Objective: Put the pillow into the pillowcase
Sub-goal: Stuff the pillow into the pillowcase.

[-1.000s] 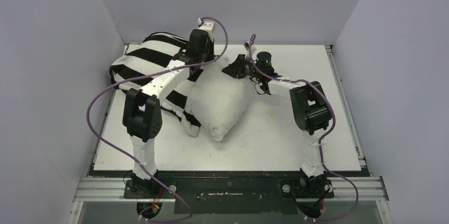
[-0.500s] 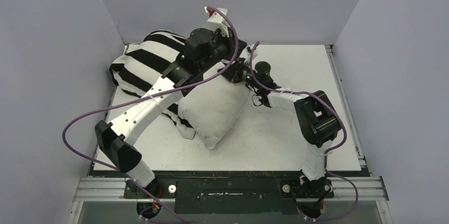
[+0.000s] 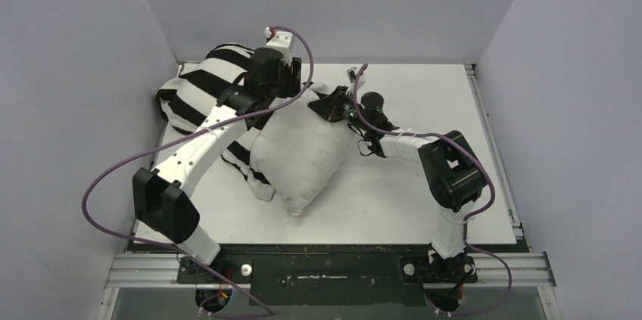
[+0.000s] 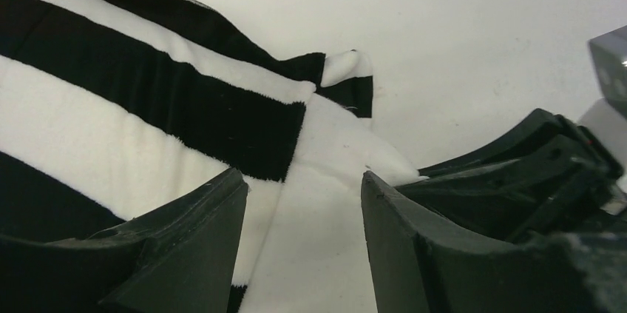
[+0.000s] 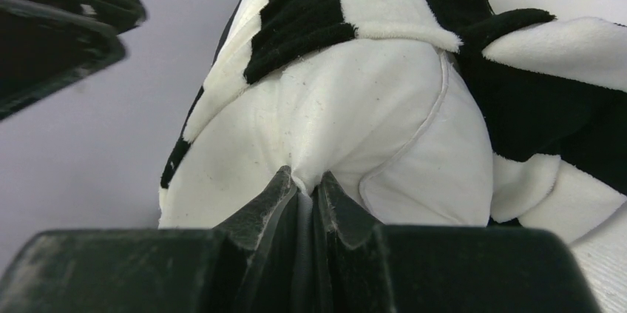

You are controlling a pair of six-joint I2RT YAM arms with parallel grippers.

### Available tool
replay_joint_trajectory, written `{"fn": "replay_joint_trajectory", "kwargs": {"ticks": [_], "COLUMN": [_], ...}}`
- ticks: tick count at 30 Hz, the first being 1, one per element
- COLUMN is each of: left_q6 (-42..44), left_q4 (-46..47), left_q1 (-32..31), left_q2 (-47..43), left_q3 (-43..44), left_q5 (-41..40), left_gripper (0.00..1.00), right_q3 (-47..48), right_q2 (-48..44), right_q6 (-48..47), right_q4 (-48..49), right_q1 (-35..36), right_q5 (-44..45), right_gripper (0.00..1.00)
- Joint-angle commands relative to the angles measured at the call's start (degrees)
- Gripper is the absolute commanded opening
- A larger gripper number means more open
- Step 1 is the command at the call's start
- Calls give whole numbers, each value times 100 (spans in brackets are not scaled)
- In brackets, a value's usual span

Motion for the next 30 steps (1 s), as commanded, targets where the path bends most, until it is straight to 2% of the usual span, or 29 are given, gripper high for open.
{"fn": "replay_joint_trajectory", "kwargs": {"ticks": [1, 5, 11, 14, 16, 18, 20, 26, 30], "left_q6": [366, 454, 719, 807, 795, 733, 581, -265, -1470], "left_q4": [103, 225, 207, 374, 563, 684, 679, 1244, 2421], "left_q1": [165, 344, 380, 382, 337, 254, 165, -446, -1195], "left_q2": [328, 844, 1449, 1446, 1311, 1142, 957, -50, -532], "left_q3": [-49, 67, 301, 461, 529, 569, 627, 212, -481], "left_q5": [99, 412, -105, -132, 74, 250, 453, 1222, 2013], "left_gripper": [56, 58, 57, 38, 17, 5, 0, 0, 0], "right_q3": [161, 30, 47, 54, 33, 13, -33, -434, -417], "right_q2": [-312, -360, -389, -345, -312, -261, -220, -277, -130], "right_q6": [-23, -33, -153, -177, -183, -107, 5, 276, 763], "right_q4": [491, 487, 313, 298, 291, 379, 559, 1086, 1800], "right_q1": [161, 224, 267, 310, 350, 380, 387, 386, 375], "right_q5": [-61, 6, 26, 16, 48, 79, 99, 991, 1686], "right_gripper": [0, 0, 0, 0, 0, 0, 0, 0, 0]}}
